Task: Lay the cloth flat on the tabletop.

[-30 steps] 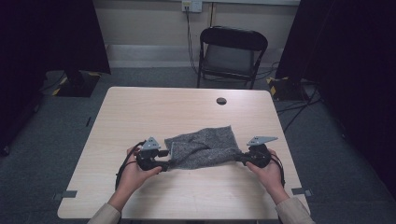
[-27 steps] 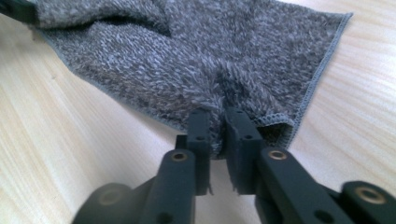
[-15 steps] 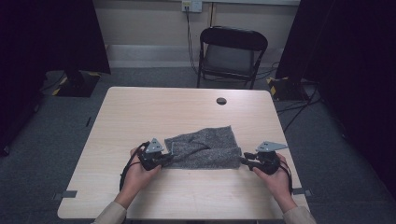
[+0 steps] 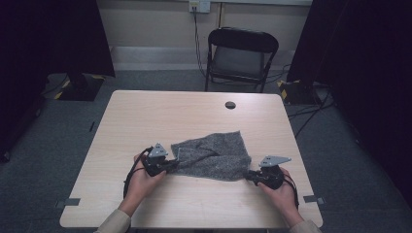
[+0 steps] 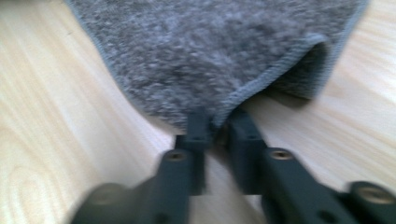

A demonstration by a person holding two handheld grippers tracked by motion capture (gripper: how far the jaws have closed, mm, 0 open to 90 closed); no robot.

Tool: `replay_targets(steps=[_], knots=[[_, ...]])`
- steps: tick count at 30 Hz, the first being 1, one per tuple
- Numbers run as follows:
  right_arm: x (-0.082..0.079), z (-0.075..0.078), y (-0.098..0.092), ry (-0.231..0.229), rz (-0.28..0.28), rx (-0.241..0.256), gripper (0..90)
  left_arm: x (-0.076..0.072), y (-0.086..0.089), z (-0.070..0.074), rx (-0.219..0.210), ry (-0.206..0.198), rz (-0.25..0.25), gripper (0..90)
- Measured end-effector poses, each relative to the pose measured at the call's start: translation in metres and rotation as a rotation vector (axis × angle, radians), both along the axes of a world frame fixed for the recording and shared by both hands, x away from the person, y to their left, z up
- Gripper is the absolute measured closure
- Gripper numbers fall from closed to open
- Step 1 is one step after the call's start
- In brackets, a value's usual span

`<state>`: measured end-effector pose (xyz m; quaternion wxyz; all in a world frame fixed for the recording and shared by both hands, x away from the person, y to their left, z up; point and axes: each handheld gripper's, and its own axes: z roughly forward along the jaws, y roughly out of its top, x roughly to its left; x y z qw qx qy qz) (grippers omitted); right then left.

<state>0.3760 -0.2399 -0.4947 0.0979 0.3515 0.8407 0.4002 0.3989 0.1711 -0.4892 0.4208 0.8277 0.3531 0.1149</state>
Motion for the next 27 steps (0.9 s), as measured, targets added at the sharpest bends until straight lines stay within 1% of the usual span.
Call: replay_targets(steps=[1, 2, 3, 4, 6, 7, 9, 11, 12, 13, 14, 15, 16, 17, 18, 19, 20, 21, 22, 23, 24, 25, 27], knots=[[0.000, 0.000, 0.001, 0.005, 0.003, -0.003, 88.5, 0.000, 0.001, 0.001, -0.002, 0.003, 0.006, 87.8], [0.000, 0.000, 0.001, 0.005, 0.003, -0.003, 88.5, 0.000, 0.001, 0.001, -0.002, 0.003, 0.006, 87.6], [0.000, 0.002, 0.001, 0.032, 0.003, 0.009, 89.2, -0.002, 0.005, 0.002, -0.004, 0.009, 0.012, 87.7], [-0.001, 0.002, 0.001, 0.049, 0.004, 0.015, 89.4, -0.003, 0.006, 0.002, -0.007, 0.018, 0.009, 87.9], [-0.006, 0.004, -0.001, 0.074, 0.015, 0.024, 89.5, -0.006, 0.008, 0.004, -0.003, 0.025, -0.004, 88.0], [-0.006, 0.004, -0.001, 0.074, 0.015, 0.024, 89.5, -0.006, 0.008, 0.004, -0.003, 0.025, -0.004, 88.0], [-0.018, 0.005, -0.006, 0.106, 0.048, 0.008, 89.6, -0.013, 0.013, 0.007, -0.004, 0.042, -0.015, 88.1], [-0.025, 0.007, -0.010, 0.117, 0.061, -0.004, 89.6, -0.018, 0.017, 0.008, 0.004, 0.049, -0.014, 88.2], [-0.025, 0.007, -0.010, 0.117, 0.061, -0.004, 89.6, -0.018, 0.017, 0.008, 0.004, 0.049, -0.014, 88.3], [-0.032, 0.008, -0.016, 0.133, 0.060, 0.007, 89.6, -0.021, 0.021, 0.008, -0.009, 0.064, -0.021, 88.3], [-0.034, 0.009, -0.020, 0.146, 0.055, 0.024, 89.5, -0.023, 0.022, 0.007, -0.023, 0.074, -0.021, 88.2], [-0.036, 0.008, -0.024, 0.163, 0.056, 0.038, 89.5, -0.023, 0.022, 0.007, -0.023, 0.074, -0.021, 88.0], [-0.038, 0.008, -0.026, 0.171, 0.056, 0.033, 89.4, -0.027, 0.022, 0.007, -0.026, 0.092, -0.032, 86.6], [-0.039, 0.007, -0.027, 0.172, 0.065, 0.032, 88.6, -0.027, 0.022, 0.007, -0.026, 0.092, -0.032, 82.3], [-0.041, 0.007, -0.027, 0.174, 0.071, 0.032, 84.4, -0.031, 0.019, 0.008, -0.005, 0.083, -0.017, 74.5], [-0.041, 0.007, -0.027, 0.161, 0.062, 0.025, 78.6, -0.031, 0.018, 0.009, -0.012, 0.058, -0.002, 63.5], [-0.042, 0.009, -0.027, 0.140, 0.061, 0.019, 76.3, -0.031, 0.017, 0.011, -0.010, 0.034, 0.006, 56.2], [-0.041, 0.011, -0.027, 0.124, 0.057, 0.015, 72.6, -0.030, 0.017, 0.014, -0.011, 0.028, 0.016, 55.3], [-0.041, 0.014, -0.028, 0.100, 0.039, 0.008, 68.1, -0.029, 0.016, 0.016, -0.034, 0.029, 0.033, 54.4], [-0.039, 0.017, -0.028, 0.079, 0.029, 0.014, 66.3, -0.028, 0.016, 0.017, -0.045, 0.028, 0.039, 51.8], [-0.038, 0.020, -0.029, 0.057, 0.018, 0.024, 64.1, -0.027, 0.015, 0.017, -0.030, 0.019, 0.034, 52.1], [-0.035, 0.023, -0.030, 0.033, -0.003, 0.026, 60.0, -0.026, 0.015, 0.015, -0.017, 0.016, 0.032, 53.6], [-0.028, 0.026, -0.032, -0.007, -0.032, 0.041, 59.3, -0.022, 0.015, 0.009, -0.013, 0.016, 0.039, 53.9]])
